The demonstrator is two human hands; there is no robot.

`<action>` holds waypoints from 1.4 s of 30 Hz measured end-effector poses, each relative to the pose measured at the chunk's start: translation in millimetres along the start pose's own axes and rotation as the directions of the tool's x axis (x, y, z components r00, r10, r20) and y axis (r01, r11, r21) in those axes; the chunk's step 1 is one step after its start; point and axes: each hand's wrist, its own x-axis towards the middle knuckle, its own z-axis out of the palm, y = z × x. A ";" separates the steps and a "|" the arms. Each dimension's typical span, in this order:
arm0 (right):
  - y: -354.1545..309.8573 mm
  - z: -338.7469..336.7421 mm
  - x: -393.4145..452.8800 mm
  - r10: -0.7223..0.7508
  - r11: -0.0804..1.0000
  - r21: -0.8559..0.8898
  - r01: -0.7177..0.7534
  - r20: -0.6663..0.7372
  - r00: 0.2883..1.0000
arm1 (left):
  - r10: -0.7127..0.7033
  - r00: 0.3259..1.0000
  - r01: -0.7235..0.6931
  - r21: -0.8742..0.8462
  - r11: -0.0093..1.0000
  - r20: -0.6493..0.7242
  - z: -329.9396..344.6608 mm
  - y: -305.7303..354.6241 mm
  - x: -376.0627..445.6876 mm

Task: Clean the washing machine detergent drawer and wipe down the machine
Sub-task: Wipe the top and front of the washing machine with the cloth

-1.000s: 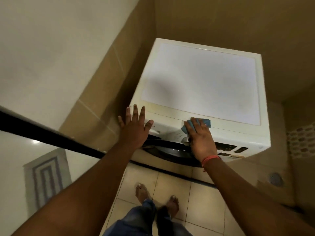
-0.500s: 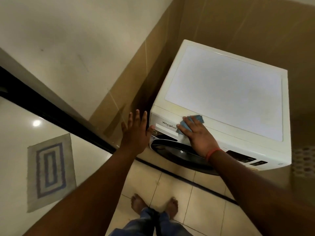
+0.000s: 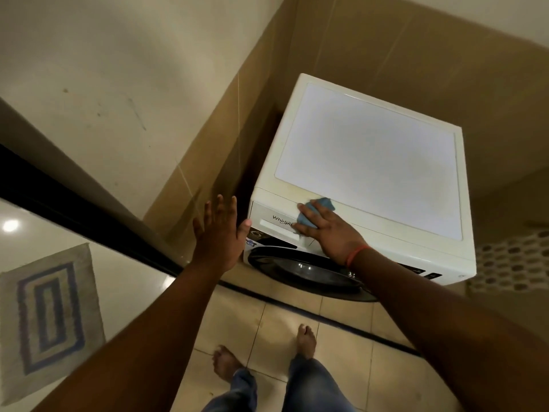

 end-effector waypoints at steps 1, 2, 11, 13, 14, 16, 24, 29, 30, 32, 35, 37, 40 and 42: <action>-5.5 -3.9 13.7 -0.026 1.000 0.004 0.026 -0.003 1.000 | -0.004 1.000 0.004 0.004 1.000 -0.010 -0.7 -0.2 0.9; -10.7 -6.5 26.9 -0.044 0.999 0.015 0.045 -0.006 0.999 | -0.016 1.000 0.016 0.008 1.000 -0.019 -0.8 -1.1 2.3; 8.3 6.5 17.1 -0.148 0.987 0.052 0.152 -0.064 0.987 | -0.166 0.984 0.164 -0.032 0.986 -0.059 4.2 12.0 10.0; 21.5 11.4 4.8 -0.192 0.980 0.035 0.196 -0.085 0.978 | -0.205 0.975 0.198 -0.083 0.977 -0.089 5.5 27.3 11.0; 25.0 11.4 3.5 -0.221 0.974 0.027 0.225 -0.096 0.971 | -0.227 0.969 0.216 -0.110 0.970 -0.103 6.7 34.8 11.2; 21.7 5.5 12.4 -0.252 0.965 0.038 0.259 -0.134 0.958 | -0.269 0.956 0.250 -0.151 0.956 -0.114 10.1 45.1 8.8; -2.8 -7.2 76.9 -0.413 0.911 -0.028 0.412 -0.095 0.906 | -0.531 0.846 0.518 -0.165 0.839 -0.046 44.0 50.7 -29.2; 40.4 -1.7 38.3 -0.583 0.811 -0.099 0.577 -0.042 0.812 | -0.608 0.792 0.580 -0.247 0.776 -0.050 59.5 58.0 -47.0; 42.4 -3.3 42.5 -0.609 0.791 -0.112 0.602 -0.041 0.792 | -0.616 0.786 0.585 -0.261 0.768 -0.050 61.6 59.9 -50.9; 33.6 -7.2 61.9 -0.626 0.775 -0.134 0.617 -0.032 0.779 | -0.621 0.783 0.590 -0.272 0.761 -0.041 64.9 61.5 -59.7; 0.2 -18.3 103.5 -0.624 0.771 -0.186 0.609 -0.023 0.781 | -0.634 0.772 0.602 -0.271 0.751 -0.042 71.4 57.9 -71.1; -22.7 -27.9 125.0 -0.613 0.771 -0.229 0.594 -0.018 0.790 | -0.644 0.763 0.614 -0.256 0.747 -0.051 75.6 51.8 -76.7; -38.0 -35.6 131.5 -0.621 0.753 -0.271 0.600 0.010 0.784 | -0.662 0.748 0.631 -0.259 0.732 -0.047 81.6 43.0 -82.8; -31.3 -39.6 120.5 -0.654 0.695 -0.338 0.635 0.071 0.753 | -0.671 0.740 0.640 -0.258 0.724 -0.049 83.8 39.5 -87.4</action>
